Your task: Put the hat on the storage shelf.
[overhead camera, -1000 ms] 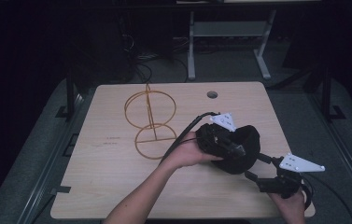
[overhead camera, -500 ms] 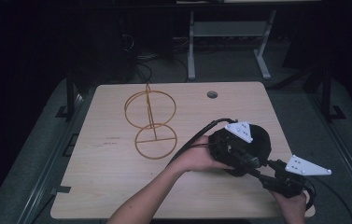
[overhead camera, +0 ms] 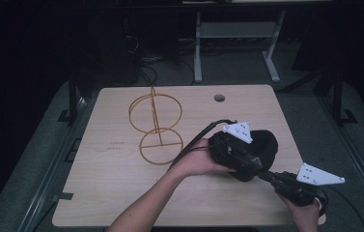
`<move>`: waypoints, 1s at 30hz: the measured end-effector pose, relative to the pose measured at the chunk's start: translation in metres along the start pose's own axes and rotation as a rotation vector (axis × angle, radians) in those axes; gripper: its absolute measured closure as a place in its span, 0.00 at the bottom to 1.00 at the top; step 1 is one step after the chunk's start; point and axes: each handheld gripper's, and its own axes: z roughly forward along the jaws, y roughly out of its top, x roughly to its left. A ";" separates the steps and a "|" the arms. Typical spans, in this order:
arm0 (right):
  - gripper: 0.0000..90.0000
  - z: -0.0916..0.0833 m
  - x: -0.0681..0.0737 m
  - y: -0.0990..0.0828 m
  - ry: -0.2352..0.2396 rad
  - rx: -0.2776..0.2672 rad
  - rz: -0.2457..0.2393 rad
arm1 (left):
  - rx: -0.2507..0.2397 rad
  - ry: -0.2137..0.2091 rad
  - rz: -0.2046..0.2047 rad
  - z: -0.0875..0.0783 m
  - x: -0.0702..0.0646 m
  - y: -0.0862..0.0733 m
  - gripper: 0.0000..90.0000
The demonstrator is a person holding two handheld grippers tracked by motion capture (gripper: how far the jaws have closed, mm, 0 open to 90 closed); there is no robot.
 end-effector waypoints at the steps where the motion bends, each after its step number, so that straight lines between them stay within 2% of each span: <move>1: 0.97 0.000 0.000 0.000 -0.002 0.003 -0.001 | 0.004 0.005 0.004 0.000 0.000 -0.001 0.85; 8: 0.98 -0.005 0.002 0.007 -0.016 0.007 -0.034 | -0.011 0.039 -0.008 -0.009 0.000 -0.008 0.75; 12: 0.98 -0.009 0.003 0.013 -0.006 -0.022 -0.019 | -0.008 0.086 -0.006 -0.019 -0.004 -0.009 0.65; 14: 0.98 -0.011 0.003 0.018 -0.011 -0.015 -0.034 | -0.015 0.113 -0.012 -0.026 -0.005 -0.012 0.58; 16: 0.98 -0.013 0.004 0.020 -0.018 -0.011 -0.028 | -0.024 0.129 -0.020 -0.031 -0.006 -0.015 0.54; 18: 0.98 -0.014 0.003 0.023 -0.023 -0.010 -0.035 | -0.024 0.155 -0.031 -0.038 -0.008 -0.020 0.49; 19: 0.98 -0.016 0.004 0.024 -0.022 -0.009 -0.024 | -0.023 0.163 -0.031 -0.040 -0.008 -0.023 0.46; 20: 0.98 -0.017 0.003 0.026 -0.009 -0.017 -0.022 | -0.023 0.171 -0.034 -0.042 -0.010 -0.026 0.44; 24: 0.98 -0.019 0.002 0.034 -0.006 -0.006 -0.028 | -0.024 0.202 -0.033 -0.050 -0.014 -0.038 0.41; 30: 0.98 -0.020 -0.001 0.048 -0.016 0.038 -0.045 | -0.045 0.235 -0.057 -0.062 -0.019 -0.061 0.37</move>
